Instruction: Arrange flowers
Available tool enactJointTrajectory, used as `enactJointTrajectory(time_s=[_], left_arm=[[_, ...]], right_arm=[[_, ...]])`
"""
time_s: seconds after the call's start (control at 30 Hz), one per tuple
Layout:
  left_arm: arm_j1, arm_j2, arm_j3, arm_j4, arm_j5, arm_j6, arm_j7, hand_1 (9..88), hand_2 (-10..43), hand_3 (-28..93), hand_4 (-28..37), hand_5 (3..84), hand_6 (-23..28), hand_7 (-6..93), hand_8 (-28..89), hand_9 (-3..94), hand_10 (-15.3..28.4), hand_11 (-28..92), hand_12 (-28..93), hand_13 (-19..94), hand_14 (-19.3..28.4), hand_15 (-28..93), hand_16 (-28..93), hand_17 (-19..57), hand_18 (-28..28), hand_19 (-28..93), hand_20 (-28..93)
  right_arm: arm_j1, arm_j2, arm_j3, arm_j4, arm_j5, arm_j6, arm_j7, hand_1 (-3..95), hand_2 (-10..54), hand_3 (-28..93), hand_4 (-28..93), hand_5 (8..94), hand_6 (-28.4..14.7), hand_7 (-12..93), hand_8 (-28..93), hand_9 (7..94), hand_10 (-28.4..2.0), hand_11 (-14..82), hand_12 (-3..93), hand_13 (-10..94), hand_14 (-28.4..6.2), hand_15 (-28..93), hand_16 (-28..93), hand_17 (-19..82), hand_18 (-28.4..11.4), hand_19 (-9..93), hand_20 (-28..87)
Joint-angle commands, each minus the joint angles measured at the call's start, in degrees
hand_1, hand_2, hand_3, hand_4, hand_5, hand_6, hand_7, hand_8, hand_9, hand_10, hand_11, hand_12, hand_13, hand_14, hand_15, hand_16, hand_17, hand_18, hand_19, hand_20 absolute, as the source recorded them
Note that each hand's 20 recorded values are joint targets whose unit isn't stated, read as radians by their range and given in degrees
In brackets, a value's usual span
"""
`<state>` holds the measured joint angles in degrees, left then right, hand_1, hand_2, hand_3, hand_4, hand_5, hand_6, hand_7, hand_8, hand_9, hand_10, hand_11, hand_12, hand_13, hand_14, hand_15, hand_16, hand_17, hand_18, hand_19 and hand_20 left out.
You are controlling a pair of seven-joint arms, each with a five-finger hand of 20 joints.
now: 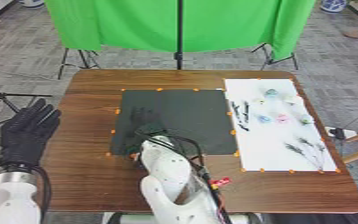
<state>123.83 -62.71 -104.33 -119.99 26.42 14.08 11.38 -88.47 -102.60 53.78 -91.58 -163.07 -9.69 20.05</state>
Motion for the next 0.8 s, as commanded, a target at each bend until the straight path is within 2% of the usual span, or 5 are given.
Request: enactJointTrajectory(time_s=[0.03,0.1,0.33,0.57,0.8], left_arm=[[-1.5,-0.41,3.23,2.08,0.29,-1.39,0.61,29.7,12.9,75,-22.8,46.4,9.2,7.4,-8,39.3,13.7,15,11,30,14.8,34,-6,-2.6,13.8,29,15],[-2.4,-0.33,3.77,2.56,0.07,-1.50,0.55,29.6,12.9,75,-22.8,46.4,9.1,7.6,-8,39.3,13.8,15,11,30,14.8,34,-6,-2.6,13.8,29,15],[-2.6,-0.46,3.64,2.41,0.09,-1.67,0.74,29.7,13.0,75,-22.9,46.5,9.2,7.6,-8,39.3,13.8,15,11,30,14.8,35,-6,-2.7,13.8,29,16],[-2.5,-0.21,3.48,2.29,-0.75,-2.05,2.42,29.7,13.0,75,-23.1,46.5,9.2,7.6,-8,39.2,13.8,15,11,30,14.8,35,-6,-2.6,13.8,29,15],[-2.9,0.05,3.08,2.29,-0.84,-2.27,2.53,29.7,13.0,75,-23.1,46.6,9.3,7.8,-8,39.2,13.8,15,11,30,14.9,35,-6,-2.6,13.8,29,15]], right_arm=[[-1.5,-4.1,3.0,5.8,-11.4,5.4,-3.7,59.6,-9.5,78,-16,73.2,-1.1,59,19,85.0,-10.2,23.5,55.4,80,-5.0,46,52,41,-28.0,86,34],[-1.3,-4.1,3.3,6.3,-12.2,5.4,-3.1,59.6,-9.5,78,-16,72.9,-1.1,59,19,84.5,-10.2,24.0,55.5,80,-4.9,46,51,41,-28.1,86,34],[-1.6,-4.5,4.6,7.7,-14.5,5.1,-2.6,59.7,-9.5,78,-16,70.4,-1.4,63,18,83.2,-10.3,26.2,54.8,79,-5.1,48,51,41,-28.3,86,34],[-1.3,-4.0,3.9,7.6,-12.9,3.2,-0.6,58.3,-9.5,77,-17,67.1,-2.1,65,19,79.9,-11.0,29.8,54.5,77,-6.1,50,50,40,-28.4,87,35],[-0.9,-3.6,3.8,6.9,-9.1,0.0,3.2,51.9,-9.5,78,-21,52.9,-7.2,74,19,64.0,-17.6,47.2,52.8,65,-14.7,68,43,36,-28.4,86,37]])
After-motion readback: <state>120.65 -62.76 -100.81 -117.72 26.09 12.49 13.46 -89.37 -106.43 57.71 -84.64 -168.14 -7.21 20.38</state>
